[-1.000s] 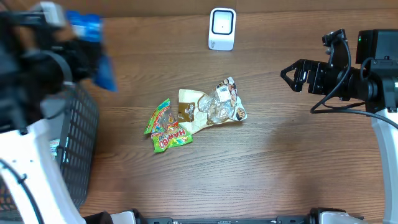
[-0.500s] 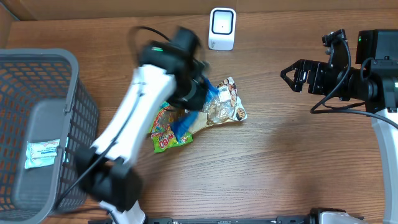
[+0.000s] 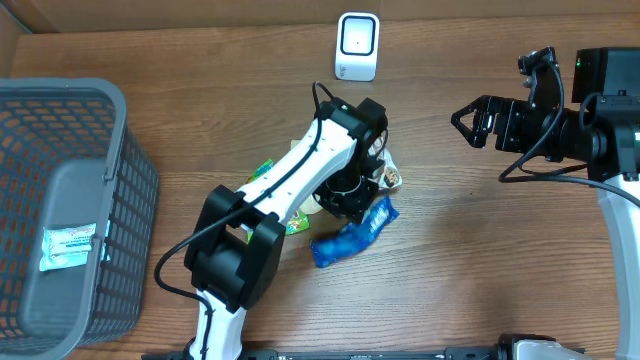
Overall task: Scan the item barcode
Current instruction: 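Carry the blue packet out and drop it below the mushroom bag, then reach the left gripper into the basket and grasp the mint-green wipes pack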
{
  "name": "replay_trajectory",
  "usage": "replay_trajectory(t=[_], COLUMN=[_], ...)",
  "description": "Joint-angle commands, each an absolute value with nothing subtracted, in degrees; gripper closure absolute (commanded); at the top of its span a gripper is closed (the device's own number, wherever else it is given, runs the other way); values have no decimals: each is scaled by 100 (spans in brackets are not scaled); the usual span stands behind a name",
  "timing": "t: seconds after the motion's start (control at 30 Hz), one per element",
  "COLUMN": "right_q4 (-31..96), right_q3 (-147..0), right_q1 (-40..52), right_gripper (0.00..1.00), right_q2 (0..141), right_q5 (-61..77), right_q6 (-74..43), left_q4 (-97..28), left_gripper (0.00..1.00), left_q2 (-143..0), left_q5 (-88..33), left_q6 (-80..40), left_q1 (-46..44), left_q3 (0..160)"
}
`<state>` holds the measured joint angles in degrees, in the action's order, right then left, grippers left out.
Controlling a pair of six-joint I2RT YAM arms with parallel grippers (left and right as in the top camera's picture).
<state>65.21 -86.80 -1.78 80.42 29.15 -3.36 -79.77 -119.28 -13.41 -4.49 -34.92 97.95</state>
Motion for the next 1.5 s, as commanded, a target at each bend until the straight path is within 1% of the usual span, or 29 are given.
replay_trajectory(t=[0.0, 0.2, 0.3, 0.4, 0.47, 0.57, 0.67, 0.7, 0.73, 0.83, 0.97, 1.13, 1.47], right_q4=[6506, 6508, 6510, 6528, 6525, 6523, 6523, 6523, 6523, 6519, 6506, 6508, 6506], right_q3=[-8809, -8809, -8809, -8809, -8809, -8809, -8809, -8809, -8809, -8809, -8809, -8809, -8809], right_q1=[-156, -156, -156, -156, -156, -156, -156, -156, -156, -156, -156, -156, -156], right_gripper=[0, 0, 0, 0, 0, 0, 0, 0, 0, 0, 0, 0, 0], right_q2=[8040, 8040, 8040, 8040, 8040, 8040, 8040, 8040, 8040, 8040, 8040, 8040, 8040], right_q5=[2895, 2895, 2895, 2893, 2893, 2895, 2895, 2895, 2895, 2895, 2895, 2895, 2895], right_q6=[-296, -296, -296, -294, -294, -294, -294, -294, -296, -296, -296, -296, -294], left_q4=[-8158, -8689, -9146, -9404, -9529, -9682, -9682, -9682, -9682, -9664, -9244, -8079, -5701], left_gripper=[68, 69, 69, 68, 68, 68, 62, 51, 0, 0, 0, 0, 0], left_q2=[-11887, -11570, -11166, -10748, -10296, -9806, -9389, -9268, -9209, -9216, -9223, -9223, -9225], left_q5=[-1293, -1138, -615, -95, 200, 193, 191, 187, 196, 202, 193, 191, 375], left_q6=[-556, -670, -980, -1299, -1643, -1890, -1979, -1979, -1970, -1916, -2327, -2683, -3006], left_q1=[-3291, -2888, -2375, -1828, -1142, -62, 1133, 1769, 2377, 3306, 4086, 4552, 4733], left_q3=[10464, 12130, 13107, 13452, 13498, 13474, 13273, 13166, 13013, 12451, 11196, 9684, 7360])
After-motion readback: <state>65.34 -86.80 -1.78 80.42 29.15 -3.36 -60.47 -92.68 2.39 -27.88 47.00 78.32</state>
